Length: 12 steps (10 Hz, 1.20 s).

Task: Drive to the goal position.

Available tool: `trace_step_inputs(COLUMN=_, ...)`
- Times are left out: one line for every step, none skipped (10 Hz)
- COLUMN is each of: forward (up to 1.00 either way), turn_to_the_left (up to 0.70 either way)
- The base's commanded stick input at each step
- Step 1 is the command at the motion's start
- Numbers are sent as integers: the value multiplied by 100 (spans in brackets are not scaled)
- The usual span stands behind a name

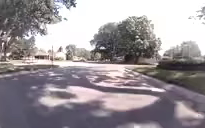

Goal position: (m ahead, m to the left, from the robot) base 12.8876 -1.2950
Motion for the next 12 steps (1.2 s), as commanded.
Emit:
trace_step_inputs(forward=70, turn_to_the_left=3)
trace_step_inputs(forward=70, turn_to_the_left=3)
trace_step_inputs(forward=70, turn_to_the_left=3)
trace_step_inputs(forward=70, turn_to_the_left=3)
trace_step_inputs(forward=70, turn_to_the_left=3)
trace_step_inputs(forward=70, turn_to_the_left=3)
trace_step_inputs(forward=70, turn_to_the_left=3)
trace_step_inputs(forward=70, turn_to_the_left=3)
trace_step_inputs(forward=70, turn_to_the_left=3)
trace_step_inputs(forward=70, turn_to_the_left=3)
trace_step_inputs(forward=70, turn_to_the_left=3)
trace_step_inputs(forward=70, turn_to_the_left=-5)
